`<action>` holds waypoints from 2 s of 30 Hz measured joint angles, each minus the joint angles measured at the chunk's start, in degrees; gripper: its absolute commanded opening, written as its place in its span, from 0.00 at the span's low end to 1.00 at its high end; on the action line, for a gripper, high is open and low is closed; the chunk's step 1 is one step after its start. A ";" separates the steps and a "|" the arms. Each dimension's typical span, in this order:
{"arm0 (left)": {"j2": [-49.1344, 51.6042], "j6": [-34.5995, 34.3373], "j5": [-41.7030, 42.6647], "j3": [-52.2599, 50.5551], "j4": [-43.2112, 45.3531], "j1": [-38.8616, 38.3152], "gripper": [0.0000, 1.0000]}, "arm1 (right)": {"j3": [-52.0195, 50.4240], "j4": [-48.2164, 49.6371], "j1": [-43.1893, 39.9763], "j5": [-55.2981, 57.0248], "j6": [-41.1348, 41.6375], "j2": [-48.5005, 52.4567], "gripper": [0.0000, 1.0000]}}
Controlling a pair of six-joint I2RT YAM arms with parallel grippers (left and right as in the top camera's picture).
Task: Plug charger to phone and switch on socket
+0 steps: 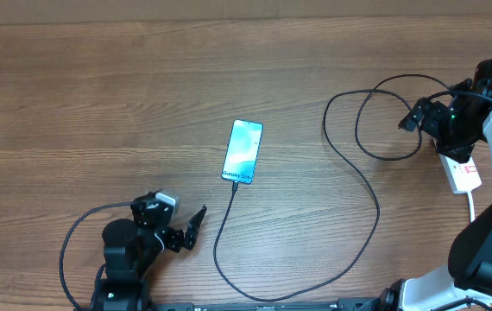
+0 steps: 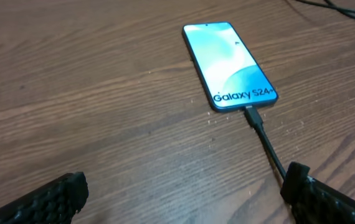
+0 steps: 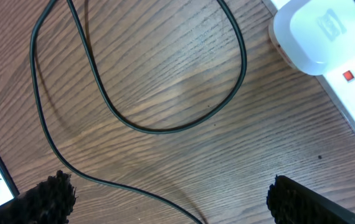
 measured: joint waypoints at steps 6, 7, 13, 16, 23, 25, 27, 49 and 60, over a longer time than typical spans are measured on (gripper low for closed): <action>-7.52 0.00 -0.81 0.00 -0.96 0.00 1.00 | 0.00 0.00 0.00 0.00 0.02 0.00 1.00; -8.09 0.00 -0.83 0.00 -0.96 0.00 1.00 | 0.00 -0.02 0.00 -0.02 0.02 0.00 1.00; -12.31 0.00 -1.20 0.00 -1.07 0.00 0.99 | 0.00 0.00 0.02 -0.02 0.02 0.00 1.00; -15.10 0.00 -1.22 0.00 -1.05 0.00 0.99 | 0.00 -0.04 0.02 0.00 0.02 0.00 1.00; -20.31 0.00 -1.44 0.00 -1.07 0.00 1.00 | 0.00 0.00 0.02 0.00 0.00 0.00 1.00; -21.84 -0.02 -1.62 0.00 -1.07 0.00 1.00 | 0.00 0.02 0.00 0.00 0.00 0.00 1.00; -23.50 -0.02 -1.84 0.00 -1.09 0.00 1.00 | 0.00 0.00 0.02 0.00 0.04 0.00 1.00; -27.26 -0.02 -8.79 0.00 -1.49 0.00 0.99 | 0.00 -0.02 0.00 0.00 0.02 0.00 1.00; -27.26 0.00 -8.96 0.00 -1.49 0.00 0.99 | 0.00 -0.02 0.02 -0.02 0.02 0.00 1.00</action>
